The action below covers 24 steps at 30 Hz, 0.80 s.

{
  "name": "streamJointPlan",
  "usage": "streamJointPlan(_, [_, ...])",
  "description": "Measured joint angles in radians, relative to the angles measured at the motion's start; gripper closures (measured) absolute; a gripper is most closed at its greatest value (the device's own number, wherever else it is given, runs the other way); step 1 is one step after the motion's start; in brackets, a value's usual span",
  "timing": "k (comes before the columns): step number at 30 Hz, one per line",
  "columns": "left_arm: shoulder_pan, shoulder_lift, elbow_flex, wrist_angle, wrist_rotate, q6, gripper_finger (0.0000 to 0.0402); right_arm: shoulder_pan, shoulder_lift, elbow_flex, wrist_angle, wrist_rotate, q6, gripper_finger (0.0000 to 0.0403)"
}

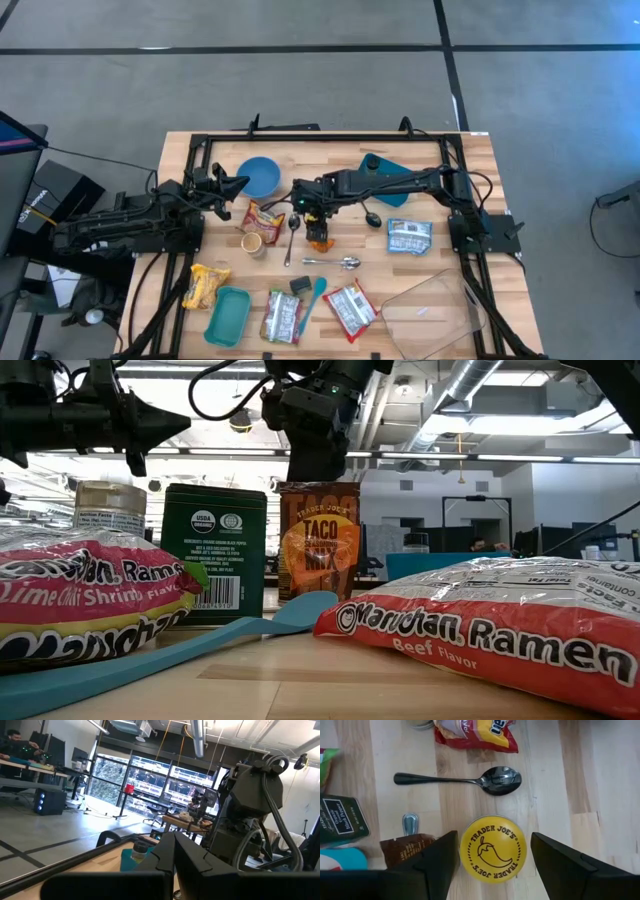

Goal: Pick & Place Food Item
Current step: Put the yellow seasoning bottle into the blue bin

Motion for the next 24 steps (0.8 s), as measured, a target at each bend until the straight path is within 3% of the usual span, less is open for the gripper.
streamJointPlan(17, [0.000, 0.000, 0.000, 0.001, 0.000, 0.000, 0.0399, -0.017, 0.000, 0.000, -0.003, -0.004, 0.060, 0.0156])
streamJointPlan(24, [0.000, 0.000, 0.000, 0.001, 0.000, 0.000, 0.0399, -0.018, 0.000, 0.000, -0.002, -0.004, 0.059, 0.0117])
